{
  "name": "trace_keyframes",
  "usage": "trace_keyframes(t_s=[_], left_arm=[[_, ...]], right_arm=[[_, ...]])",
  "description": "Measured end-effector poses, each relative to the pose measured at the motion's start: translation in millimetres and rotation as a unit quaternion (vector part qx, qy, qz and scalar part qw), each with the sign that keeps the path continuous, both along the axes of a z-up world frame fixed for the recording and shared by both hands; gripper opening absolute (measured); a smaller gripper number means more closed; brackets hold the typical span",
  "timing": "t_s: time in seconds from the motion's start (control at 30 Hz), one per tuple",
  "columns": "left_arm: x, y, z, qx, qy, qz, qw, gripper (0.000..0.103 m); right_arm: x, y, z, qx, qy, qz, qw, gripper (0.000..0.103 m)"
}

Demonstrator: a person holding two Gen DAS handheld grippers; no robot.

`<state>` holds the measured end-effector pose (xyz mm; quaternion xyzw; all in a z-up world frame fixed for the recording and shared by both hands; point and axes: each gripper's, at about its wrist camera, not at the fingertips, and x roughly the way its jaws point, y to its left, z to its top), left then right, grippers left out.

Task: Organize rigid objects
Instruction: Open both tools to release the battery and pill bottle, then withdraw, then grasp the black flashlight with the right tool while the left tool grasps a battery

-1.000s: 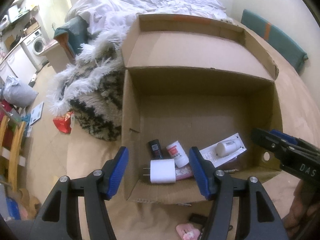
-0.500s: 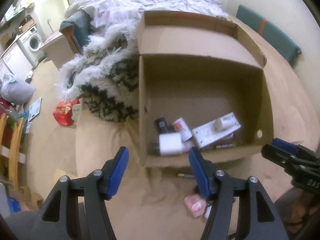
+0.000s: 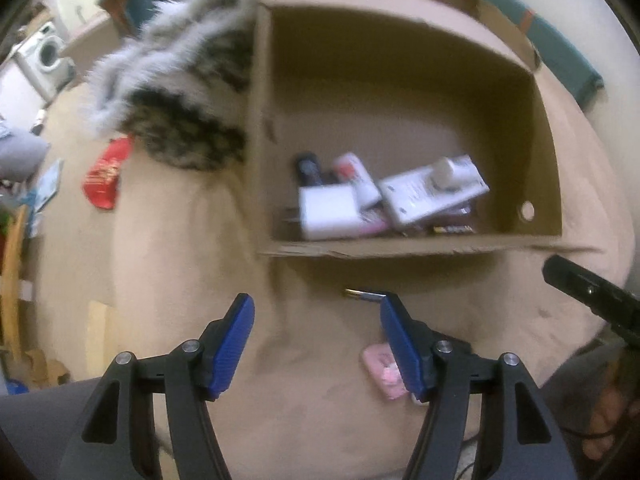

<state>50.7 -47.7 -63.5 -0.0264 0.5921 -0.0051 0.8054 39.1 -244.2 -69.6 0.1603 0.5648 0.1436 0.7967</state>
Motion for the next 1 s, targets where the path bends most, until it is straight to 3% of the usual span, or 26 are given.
trace_keyframes(t_s=[0.13,0.5,0.57,0.67,0.8,1.0], left_arm=[[11,-22,-26,0.015,0.024,-0.034,0.999,0.062],[36,-35,-82,0.013,0.077,-0.029,0.9965,0.061],[37,-36,-83,0.013,0.074,-0.029,0.9968,0.06],[35,-40,-82,0.009,0.071,-0.043,0.9965,0.038],[31,-47,-78,0.026,0.061,-0.059,0.996,0.038],[21,-34,-50,0.017,0.052,-0.025,0.9982,0.038]], right_arm=[[6,-2,-9,0.003,0.017,-0.01,1.0,0.076],[8,0,-17,-0.014,0.032,-0.003,0.999,0.076],[9,1,-19,-0.015,0.037,0.001,0.999,0.076],[10,5,-24,-0.011,0.048,0.007,0.999,0.076],[10,10,-38,0.013,0.084,0.012,0.996,0.076],[1,8,-64,0.069,0.164,-0.017,0.984,0.076]])
